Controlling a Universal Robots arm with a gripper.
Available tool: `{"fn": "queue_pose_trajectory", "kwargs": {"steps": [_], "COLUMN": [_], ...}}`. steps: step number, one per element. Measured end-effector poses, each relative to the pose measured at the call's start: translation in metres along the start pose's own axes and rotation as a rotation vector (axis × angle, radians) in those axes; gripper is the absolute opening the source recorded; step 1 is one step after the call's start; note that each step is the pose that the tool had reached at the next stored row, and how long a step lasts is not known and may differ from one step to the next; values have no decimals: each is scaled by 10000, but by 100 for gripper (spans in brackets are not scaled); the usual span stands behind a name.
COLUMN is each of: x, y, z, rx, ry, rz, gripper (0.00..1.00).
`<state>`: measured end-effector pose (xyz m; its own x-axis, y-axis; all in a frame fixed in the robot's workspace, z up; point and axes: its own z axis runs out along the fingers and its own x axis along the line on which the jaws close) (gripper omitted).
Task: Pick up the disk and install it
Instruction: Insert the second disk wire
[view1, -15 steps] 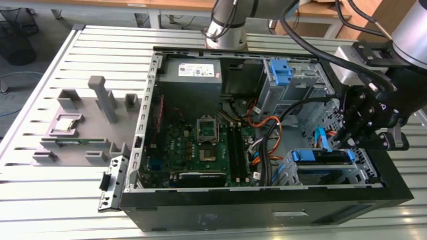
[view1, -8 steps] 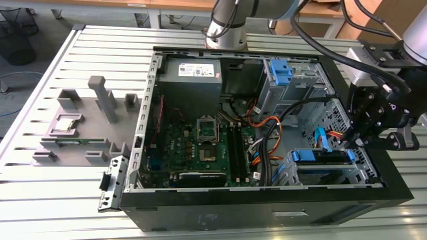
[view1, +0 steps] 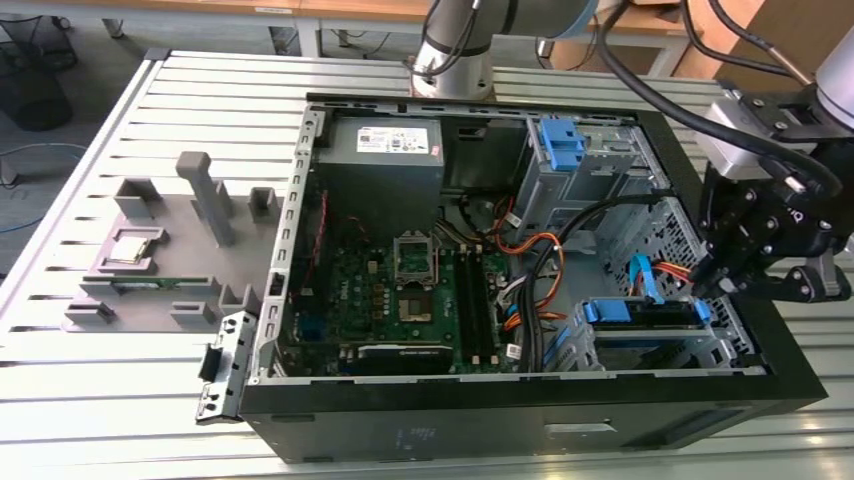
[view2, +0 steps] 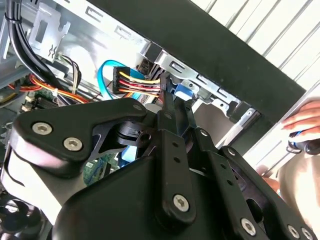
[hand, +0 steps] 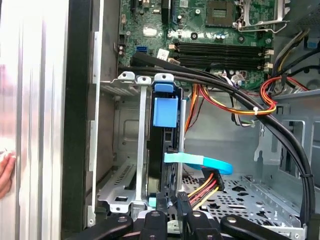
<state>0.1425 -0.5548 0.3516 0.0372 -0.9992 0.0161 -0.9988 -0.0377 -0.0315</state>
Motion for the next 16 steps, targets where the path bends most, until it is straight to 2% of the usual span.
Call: {"fn": "queue_pose_trajectory", "kwargs": {"steps": [16], "x": [-3], "y": [-10], "z": [12], "rx": [25], "ry": [-49], "rz": [-1525], "gripper": [23]}}
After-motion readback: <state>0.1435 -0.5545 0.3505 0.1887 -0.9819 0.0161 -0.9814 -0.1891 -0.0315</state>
